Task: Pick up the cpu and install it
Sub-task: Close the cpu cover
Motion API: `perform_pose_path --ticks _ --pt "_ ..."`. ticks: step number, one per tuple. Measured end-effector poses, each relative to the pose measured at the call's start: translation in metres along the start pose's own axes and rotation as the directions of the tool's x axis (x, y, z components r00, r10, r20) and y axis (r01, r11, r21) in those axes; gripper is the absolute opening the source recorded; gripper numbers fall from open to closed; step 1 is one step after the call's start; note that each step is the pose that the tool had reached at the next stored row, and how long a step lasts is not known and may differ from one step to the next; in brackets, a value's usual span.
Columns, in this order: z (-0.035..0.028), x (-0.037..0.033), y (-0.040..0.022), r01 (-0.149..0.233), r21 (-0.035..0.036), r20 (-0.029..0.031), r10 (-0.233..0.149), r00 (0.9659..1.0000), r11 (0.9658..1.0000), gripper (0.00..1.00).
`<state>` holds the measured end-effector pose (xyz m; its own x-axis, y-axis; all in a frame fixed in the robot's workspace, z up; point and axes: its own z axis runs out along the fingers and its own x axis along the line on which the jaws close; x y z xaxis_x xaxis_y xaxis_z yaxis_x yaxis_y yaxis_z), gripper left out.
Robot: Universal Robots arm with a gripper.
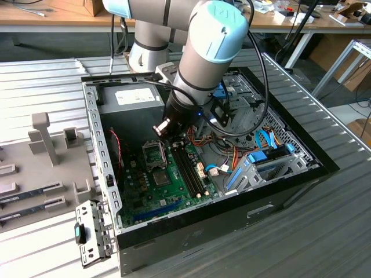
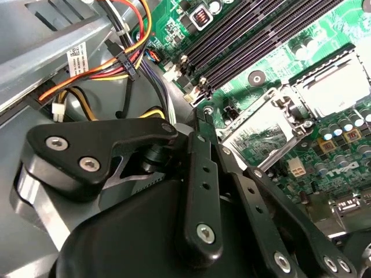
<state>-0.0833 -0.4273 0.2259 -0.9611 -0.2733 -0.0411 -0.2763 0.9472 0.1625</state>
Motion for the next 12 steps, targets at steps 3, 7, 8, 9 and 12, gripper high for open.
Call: perform_pose_path --ticks 3,7,8,9,12 --pt "0.0003 0.0000 0.0000 0.037 -0.0017 -0.0060 -0.037 0.9993 0.9993 0.11" --pt "0.0005 0.0000 -0.0001 0.081 -0.0040 -0.0132 -0.081 0.9966 0.9967 0.11" --pt "0.0006 0.0000 -0.0001 0.089 -0.0044 -0.0145 -0.089 0.9959 0.9960 0.11" --pt "0.0008 -0.0006 -0.0003 0.101 -0.0051 -0.0164 -0.101 0.9947 0.9949 0.11" --pt "0.0008 -0.0030 -0.0010 0.113 -0.0140 -0.0150 -0.113 0.9934 0.9935 0.11"
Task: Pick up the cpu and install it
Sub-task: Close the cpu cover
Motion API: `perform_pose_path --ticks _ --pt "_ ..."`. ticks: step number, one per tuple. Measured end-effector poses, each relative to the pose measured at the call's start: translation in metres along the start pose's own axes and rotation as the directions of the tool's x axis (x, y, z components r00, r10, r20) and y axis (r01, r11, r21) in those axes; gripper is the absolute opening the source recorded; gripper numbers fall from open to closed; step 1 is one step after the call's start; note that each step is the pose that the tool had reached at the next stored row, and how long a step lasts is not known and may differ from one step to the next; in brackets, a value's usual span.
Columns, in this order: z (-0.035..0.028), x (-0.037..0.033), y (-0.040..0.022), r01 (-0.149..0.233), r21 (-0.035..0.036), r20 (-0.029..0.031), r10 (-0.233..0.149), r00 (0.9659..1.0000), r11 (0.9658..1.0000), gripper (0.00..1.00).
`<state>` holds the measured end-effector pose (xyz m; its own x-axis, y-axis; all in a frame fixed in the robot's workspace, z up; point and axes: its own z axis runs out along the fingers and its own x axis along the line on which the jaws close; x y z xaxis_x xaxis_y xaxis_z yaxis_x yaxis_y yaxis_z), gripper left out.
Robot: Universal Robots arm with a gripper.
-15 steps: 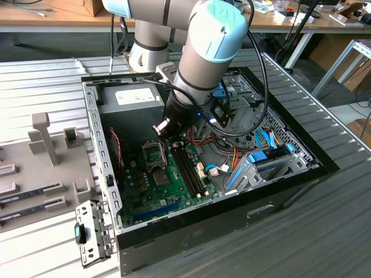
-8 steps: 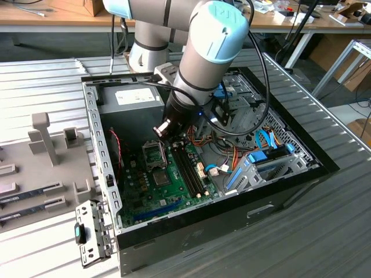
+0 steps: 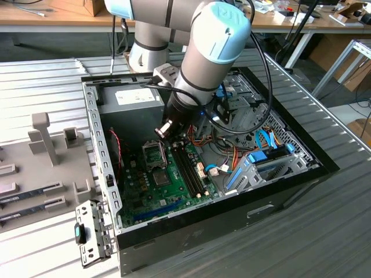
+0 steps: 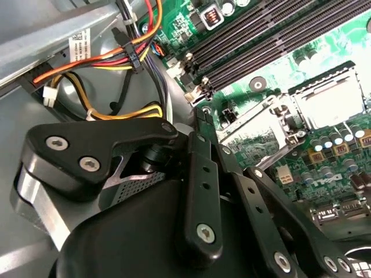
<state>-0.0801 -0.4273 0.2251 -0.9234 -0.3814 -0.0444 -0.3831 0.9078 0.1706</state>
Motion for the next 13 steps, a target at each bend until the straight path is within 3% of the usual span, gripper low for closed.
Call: perform_pose_path --ticks 1,3,4,5,6,7,9,13 --pt "0.0000 -0.0003 -0.0001 0.003 -0.0049 0.0014 -0.003 1.0000 1.0000 0.11" --pt "0.0004 -0.0007 -0.0003 0.047 -0.0122 -0.0037 -0.047 0.9989 0.9988 0.11" --pt "0.0006 -0.0007 -0.0004 0.052 -0.0218 -0.0002 -0.052 0.9986 0.9984 0.11" --pt "0.0007 -0.0007 -0.0004 0.055 -0.0346 0.0056 -0.054 0.9985 0.9979 0.11" --pt "0.0007 -0.0005 -0.0008 0.058 -0.0682 0.0214 -0.057 0.9982 0.9960 0.11" --pt "0.0009 -0.0004 -0.0013 0.060 -0.0789 0.0266 -0.058 0.9980 0.9951 0.11" --pt "0.0020 0.0002 -0.0028 0.066 -0.0882 0.0297 -0.064 0.9975 0.9939 0.11" --pt "0.0060 0.0021 -0.0076 0.084 -0.0906 0.0275 -0.081 0.9963 0.9924 0.11"
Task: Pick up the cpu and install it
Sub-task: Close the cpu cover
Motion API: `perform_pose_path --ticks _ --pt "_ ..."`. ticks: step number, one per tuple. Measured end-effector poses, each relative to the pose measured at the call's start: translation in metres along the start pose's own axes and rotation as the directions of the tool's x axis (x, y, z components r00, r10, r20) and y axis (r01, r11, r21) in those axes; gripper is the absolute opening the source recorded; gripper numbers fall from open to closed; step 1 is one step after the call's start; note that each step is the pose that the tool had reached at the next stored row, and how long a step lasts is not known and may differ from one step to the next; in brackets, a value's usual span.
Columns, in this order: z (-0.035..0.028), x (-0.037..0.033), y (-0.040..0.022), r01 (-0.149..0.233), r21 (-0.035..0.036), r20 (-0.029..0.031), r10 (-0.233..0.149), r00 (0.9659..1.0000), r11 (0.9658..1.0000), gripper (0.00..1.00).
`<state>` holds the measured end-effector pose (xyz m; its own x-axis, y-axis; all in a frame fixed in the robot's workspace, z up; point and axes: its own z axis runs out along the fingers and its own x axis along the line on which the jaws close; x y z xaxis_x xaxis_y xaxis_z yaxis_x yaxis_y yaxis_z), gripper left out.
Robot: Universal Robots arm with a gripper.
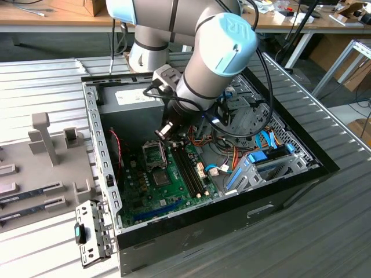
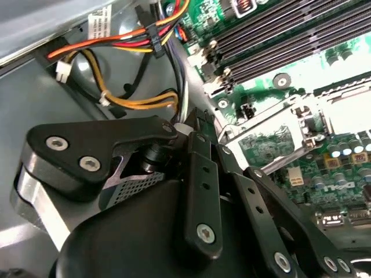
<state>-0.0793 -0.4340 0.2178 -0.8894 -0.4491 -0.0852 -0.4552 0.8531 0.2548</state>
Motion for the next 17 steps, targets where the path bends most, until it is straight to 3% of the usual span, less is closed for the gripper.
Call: perform_pose_path --ticks 3,6,10,13,17 --pt "0.0035 0.0007 -0.0017 0.036 -0.0034 -0.0093 -0.036 0.9993 0.9994 0.11" --pt "0.0059 0.0012 -0.0028 0.085 -0.0086 -0.0220 -0.085 0.9962 0.9964 0.11" --pt "0.0069 0.0053 -0.0107 0.095 -0.0149 -0.0214 -0.095 0.9952 0.9954 0.11" --pt "0.0071 0.0053 -0.0108 0.095 -0.0164 -0.0205 -0.096 0.9952 0.9953 0.11" --pt "0.0068 0.0061 -0.0105 0.096 -0.0279 -0.0133 -0.097 0.9952 0.9950 0.11"
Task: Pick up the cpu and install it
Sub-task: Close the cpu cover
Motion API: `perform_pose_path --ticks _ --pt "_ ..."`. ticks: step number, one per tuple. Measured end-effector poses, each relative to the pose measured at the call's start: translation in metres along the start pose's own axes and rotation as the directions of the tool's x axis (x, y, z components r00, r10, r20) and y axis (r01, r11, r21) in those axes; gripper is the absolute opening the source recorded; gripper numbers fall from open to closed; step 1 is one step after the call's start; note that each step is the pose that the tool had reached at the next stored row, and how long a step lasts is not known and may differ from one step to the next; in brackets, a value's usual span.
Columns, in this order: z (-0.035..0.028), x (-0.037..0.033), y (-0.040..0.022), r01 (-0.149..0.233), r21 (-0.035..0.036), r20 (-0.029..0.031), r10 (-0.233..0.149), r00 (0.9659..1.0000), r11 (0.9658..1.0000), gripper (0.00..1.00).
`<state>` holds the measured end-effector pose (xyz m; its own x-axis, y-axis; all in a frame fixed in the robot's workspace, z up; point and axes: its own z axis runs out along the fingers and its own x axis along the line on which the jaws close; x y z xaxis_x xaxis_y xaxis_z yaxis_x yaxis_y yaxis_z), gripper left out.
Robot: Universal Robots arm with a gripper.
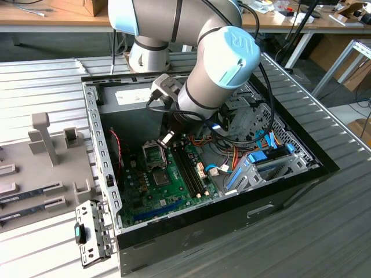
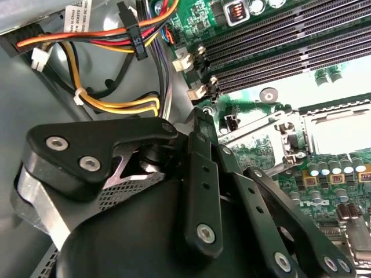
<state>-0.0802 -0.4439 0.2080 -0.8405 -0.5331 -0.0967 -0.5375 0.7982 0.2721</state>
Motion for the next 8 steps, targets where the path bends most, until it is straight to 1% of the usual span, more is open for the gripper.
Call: perform_pose_path --ticks 2,4,8 --pt "-0.0001 0.0023 0.0006 0.000 -0.0026 0.0018 0.000 1.0000 1.0000 0.11" --pt "-0.0006 0.0041 -0.0007 0.000 -0.0038 0.0025 0.000 1.0000 1.0000 0.11" --pt "-0.0019 0.0062 -0.0026 0.000 -0.0041 0.0027 0.000 1.0000 1.0000 0.11"
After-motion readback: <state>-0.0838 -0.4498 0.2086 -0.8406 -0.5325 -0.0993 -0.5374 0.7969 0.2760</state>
